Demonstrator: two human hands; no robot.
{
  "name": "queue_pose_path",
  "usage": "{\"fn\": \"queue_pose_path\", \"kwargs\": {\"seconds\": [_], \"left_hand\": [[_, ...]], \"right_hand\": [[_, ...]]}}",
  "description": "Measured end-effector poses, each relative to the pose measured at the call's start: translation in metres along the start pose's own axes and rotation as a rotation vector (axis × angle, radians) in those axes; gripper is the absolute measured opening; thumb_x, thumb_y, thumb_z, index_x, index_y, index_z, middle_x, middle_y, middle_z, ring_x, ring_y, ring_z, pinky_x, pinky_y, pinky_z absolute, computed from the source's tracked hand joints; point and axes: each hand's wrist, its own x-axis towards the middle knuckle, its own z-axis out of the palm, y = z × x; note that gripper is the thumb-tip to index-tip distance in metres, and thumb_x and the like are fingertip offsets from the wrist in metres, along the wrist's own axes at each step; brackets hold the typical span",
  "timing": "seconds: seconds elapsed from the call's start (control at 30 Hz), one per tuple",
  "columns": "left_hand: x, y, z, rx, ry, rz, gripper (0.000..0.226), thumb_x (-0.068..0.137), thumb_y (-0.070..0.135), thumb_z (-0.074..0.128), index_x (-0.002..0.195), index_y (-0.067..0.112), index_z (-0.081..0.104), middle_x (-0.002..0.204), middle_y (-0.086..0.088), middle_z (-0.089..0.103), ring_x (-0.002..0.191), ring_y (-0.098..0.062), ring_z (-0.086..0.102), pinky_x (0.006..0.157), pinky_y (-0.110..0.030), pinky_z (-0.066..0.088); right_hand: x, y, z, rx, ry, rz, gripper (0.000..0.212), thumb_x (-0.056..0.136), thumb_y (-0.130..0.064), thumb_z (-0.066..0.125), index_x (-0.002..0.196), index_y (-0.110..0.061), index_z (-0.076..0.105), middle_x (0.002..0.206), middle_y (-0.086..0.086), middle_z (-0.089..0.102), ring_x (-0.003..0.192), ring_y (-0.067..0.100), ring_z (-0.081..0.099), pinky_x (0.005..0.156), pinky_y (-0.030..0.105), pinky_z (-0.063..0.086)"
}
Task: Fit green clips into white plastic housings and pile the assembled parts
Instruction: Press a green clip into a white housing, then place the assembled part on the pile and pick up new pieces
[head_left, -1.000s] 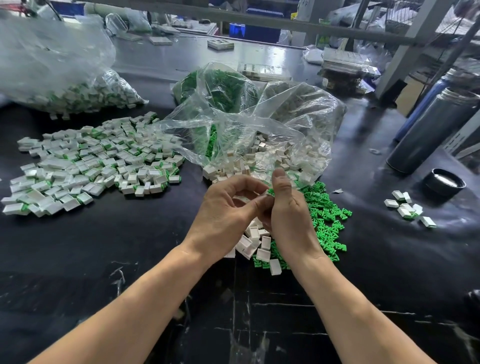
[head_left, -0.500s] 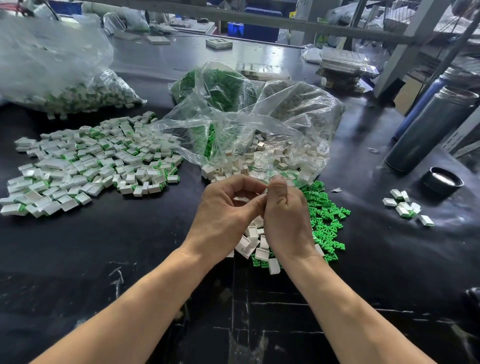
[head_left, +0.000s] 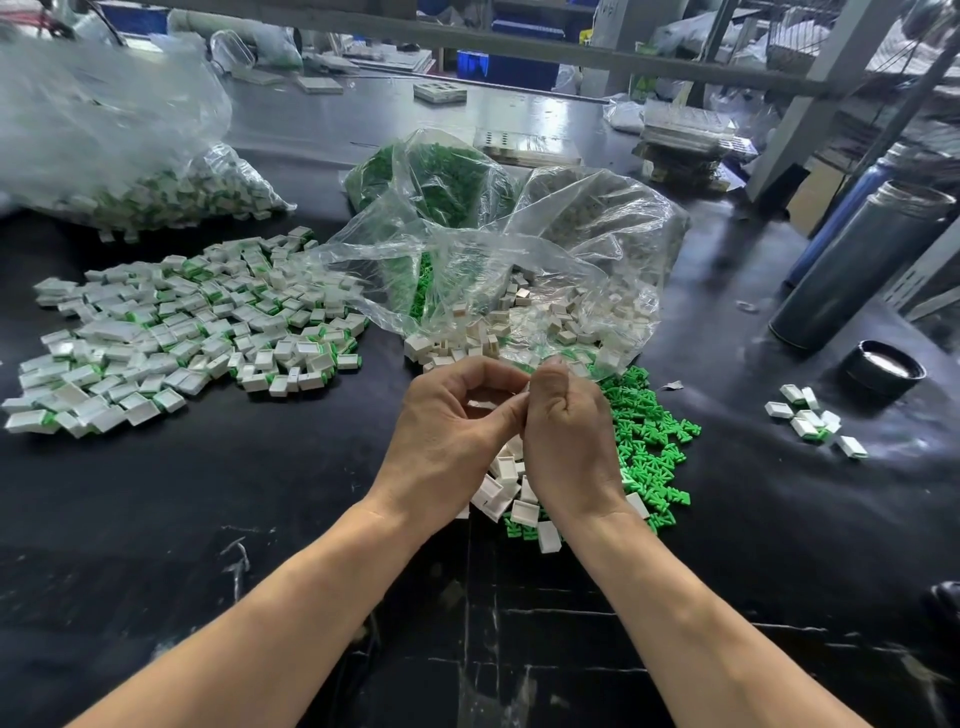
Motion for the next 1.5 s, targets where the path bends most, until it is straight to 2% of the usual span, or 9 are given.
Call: {"fn": "queue_pose_path", "kwargs": {"seconds": [0.1,0.17,0.23,0.33,0.53,0.77,1.03,1.27,1.5], "left_hand": [[0.001,0.0,0.0,0.013,0.005,0.001,0.006,0.091,0.014,0.077,0.097,0.012,0.076,0.092,-0.006,0.078,0.088,-0.024,0.075,0.082,-0.037,0.062],[0.001,0.001,0.0,0.005,0.0,-0.005,0.007,0.091,0.016,0.077,0.097,0.014,0.076,0.094,-0.006,0.078,0.089,-0.025,0.076,0.085,-0.045,0.062],[0.002,0.001,-0.003,0.03,0.021,-0.015,0.008,0.089,0.018,0.079,0.096,0.017,0.076,0.095,-0.002,0.078,0.092,-0.023,0.075,0.088,-0.046,0.061],[0.006,-0.001,-0.01,0.088,0.08,-0.032,0.011,0.087,0.02,0.081,0.096,0.022,0.076,0.093,0.003,0.077,0.089,-0.015,0.073,0.08,-0.028,0.06],[0.008,0.001,-0.015,0.092,0.075,-0.036,0.01,0.087,0.012,0.079,0.094,0.018,0.076,0.089,0.005,0.078,0.084,-0.007,0.074,0.074,-0.014,0.055],[0.008,0.002,-0.014,0.139,0.053,-0.041,0.013,0.088,0.008,0.079,0.096,0.018,0.075,0.086,0.009,0.077,0.08,-0.002,0.072,0.072,-0.013,0.055],[0.007,-0.001,-0.022,0.336,0.057,-0.005,0.018,0.09,0.018,0.079,0.097,0.033,0.073,0.082,0.008,0.072,0.077,-0.009,0.069,0.07,-0.024,0.059],[0.022,-0.009,-0.069,0.738,0.194,-0.044,0.009,0.089,0.022,0.077,0.093,0.029,0.073,0.087,0.016,0.065,0.078,0.01,0.061,0.06,-0.004,0.046],[0.035,-0.009,-0.12,1.023,0.535,-0.105,0.004,0.089,0.023,0.077,0.091,0.024,0.08,0.092,-0.001,0.076,0.091,-0.029,0.069,0.088,-0.043,0.055]], "right_hand": [[-0.001,0.001,0.002,0.065,0.004,-0.004,0.058,0.107,-0.047,0.028,0.071,-0.024,0.067,0.07,-0.006,0.068,0.071,0.001,0.066,0.062,0.017,0.048],[0.0,0.0,0.002,0.144,-0.043,0.025,0.065,0.101,-0.057,0.027,0.078,-0.019,0.074,0.075,-0.001,0.074,0.076,0.008,0.071,0.073,0.033,0.057],[0.001,0.001,-0.002,0.199,-0.061,0.036,0.067,0.1,-0.064,0.028,0.076,-0.02,0.072,0.072,-0.004,0.072,0.071,0.014,0.069,0.07,0.04,0.055],[0.004,0.004,-0.013,0.21,-0.028,-0.057,0.053,0.106,-0.056,0.04,0.074,-0.022,0.065,0.065,-0.003,0.063,0.058,0.01,0.054,0.058,0.032,0.041],[0.005,0.005,-0.024,0.173,-0.116,-0.216,0.005,0.098,-0.028,0.071,0.094,-0.031,0.072,0.085,-0.01,0.073,0.08,0.011,0.068,0.073,0.035,0.055],[0.005,0.005,-0.024,0.076,-0.13,-0.212,0.012,0.098,-0.025,0.07,0.093,-0.035,0.066,0.082,-0.015,0.07,0.081,0.003,0.067,0.069,0.013,0.049],[0.008,0.012,-0.023,0.145,-0.056,-0.125,0.005,0.1,-0.024,0.068,0.097,-0.023,0.072,0.077,-0.016,0.07,0.07,0.001,0.064,0.064,0.014,0.047],[0.013,0.016,-0.032,0.141,0.057,-0.076,0.018,0.104,-0.016,0.059,0.099,-0.03,0.068,0.072,-0.013,0.062,0.06,-0.002,0.053,0.053,0.014,0.041],[0.02,0.021,-0.04,0.023,0.063,0.014,0.012,0.099,-0.036,0.068,0.089,-0.031,0.068,0.076,-0.013,0.069,0.067,0.009,0.064,0.064,0.033,0.054]]}}
